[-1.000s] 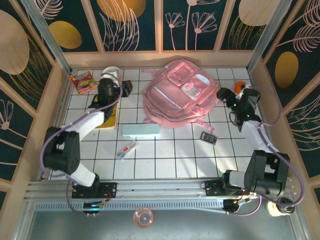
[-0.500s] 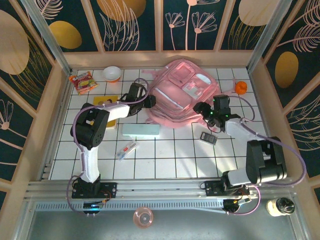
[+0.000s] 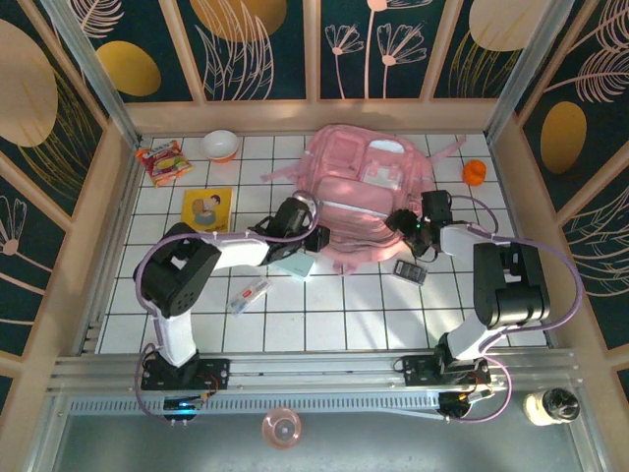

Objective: Pack books, pencil case, and school supplies into a backpack

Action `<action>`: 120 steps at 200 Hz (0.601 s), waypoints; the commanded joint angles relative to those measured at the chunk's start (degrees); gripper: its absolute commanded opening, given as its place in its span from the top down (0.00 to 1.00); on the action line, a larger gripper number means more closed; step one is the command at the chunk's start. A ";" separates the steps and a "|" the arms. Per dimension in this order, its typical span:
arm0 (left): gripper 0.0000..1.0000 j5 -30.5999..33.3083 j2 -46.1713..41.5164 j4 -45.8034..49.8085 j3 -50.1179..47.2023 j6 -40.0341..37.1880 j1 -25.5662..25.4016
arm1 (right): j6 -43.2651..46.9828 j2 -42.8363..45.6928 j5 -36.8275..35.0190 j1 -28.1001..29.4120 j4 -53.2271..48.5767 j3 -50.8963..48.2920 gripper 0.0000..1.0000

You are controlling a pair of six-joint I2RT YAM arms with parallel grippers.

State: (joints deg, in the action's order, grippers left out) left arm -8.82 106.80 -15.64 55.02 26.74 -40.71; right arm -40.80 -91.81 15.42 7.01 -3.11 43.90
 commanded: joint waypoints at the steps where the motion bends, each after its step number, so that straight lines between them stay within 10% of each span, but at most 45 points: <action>1: 0.75 -1.17 -2.12 6.40 -5.31 3.62 -3.39 | 2.64 -0.96 1.04 2.06 1.28 1.31 0.24; 120: 0.79 5.26 -20.36 15.82 -21.20 12.34 -5.40 | -7.88 14.36 -5.80 16.81 -1.75 -9.16 0.25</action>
State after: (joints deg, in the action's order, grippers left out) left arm -4.86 88.49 -9.34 37.21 35.79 -45.45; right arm -43.94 -81.23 12.64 20.75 -3.77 36.58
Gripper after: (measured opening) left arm 0.212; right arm 0.755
